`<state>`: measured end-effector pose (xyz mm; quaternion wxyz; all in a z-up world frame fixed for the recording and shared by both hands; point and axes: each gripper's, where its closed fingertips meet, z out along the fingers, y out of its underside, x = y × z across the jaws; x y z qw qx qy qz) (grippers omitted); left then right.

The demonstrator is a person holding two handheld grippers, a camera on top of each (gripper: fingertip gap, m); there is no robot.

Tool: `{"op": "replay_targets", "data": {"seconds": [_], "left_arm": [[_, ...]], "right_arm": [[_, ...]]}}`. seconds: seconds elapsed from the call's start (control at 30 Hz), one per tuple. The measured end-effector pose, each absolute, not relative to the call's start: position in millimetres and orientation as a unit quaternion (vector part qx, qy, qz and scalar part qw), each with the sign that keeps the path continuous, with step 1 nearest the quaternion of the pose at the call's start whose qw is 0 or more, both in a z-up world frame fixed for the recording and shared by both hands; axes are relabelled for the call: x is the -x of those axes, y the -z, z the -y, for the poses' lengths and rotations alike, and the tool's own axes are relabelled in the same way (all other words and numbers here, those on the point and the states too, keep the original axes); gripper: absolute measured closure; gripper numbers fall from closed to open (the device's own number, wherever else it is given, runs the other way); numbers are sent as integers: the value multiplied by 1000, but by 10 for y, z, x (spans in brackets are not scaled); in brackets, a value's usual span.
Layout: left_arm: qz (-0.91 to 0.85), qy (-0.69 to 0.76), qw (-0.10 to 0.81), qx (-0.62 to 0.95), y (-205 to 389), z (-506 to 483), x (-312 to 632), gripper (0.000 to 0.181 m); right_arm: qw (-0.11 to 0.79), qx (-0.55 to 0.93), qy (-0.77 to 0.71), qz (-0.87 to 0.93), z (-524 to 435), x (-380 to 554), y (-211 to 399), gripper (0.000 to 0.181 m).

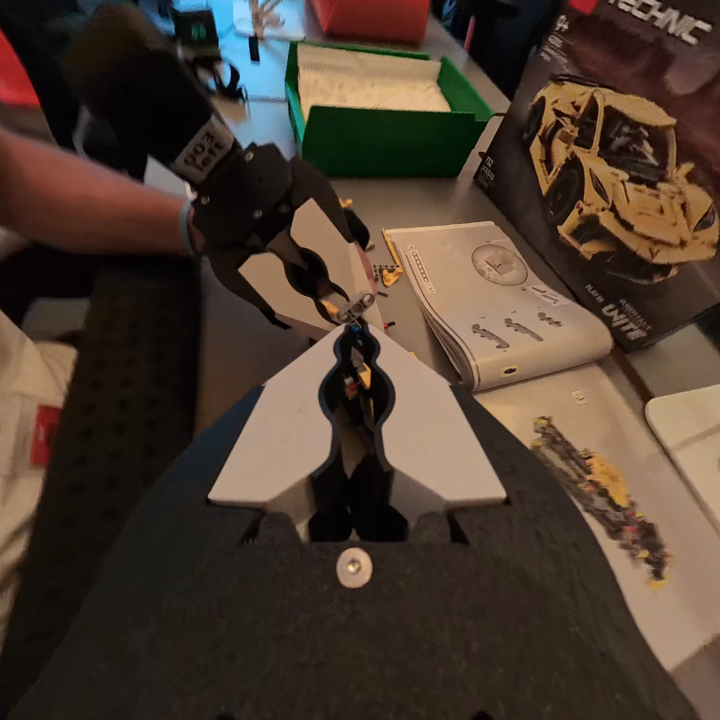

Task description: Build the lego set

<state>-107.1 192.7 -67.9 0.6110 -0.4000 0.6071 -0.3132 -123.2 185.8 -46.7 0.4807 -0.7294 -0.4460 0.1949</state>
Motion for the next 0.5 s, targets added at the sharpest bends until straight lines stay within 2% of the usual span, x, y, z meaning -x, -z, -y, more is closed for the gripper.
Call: {"op": "replay_targets", "data": {"seconds": [0.17,0.4,0.5], "left_arm": [[-616,316,603,396,730,-1862,1031,174],[-569,425,575,407,528,-1796,1078,174],[-558,452,560,414,503,-1798,1088,174]], "right_arm": [[463,716,-180,490,-1822,1259,496,178],[503,697,-349,375,-1800,1245,311,178],[517,687,-371,350,-1806,1245,308,178]]}}
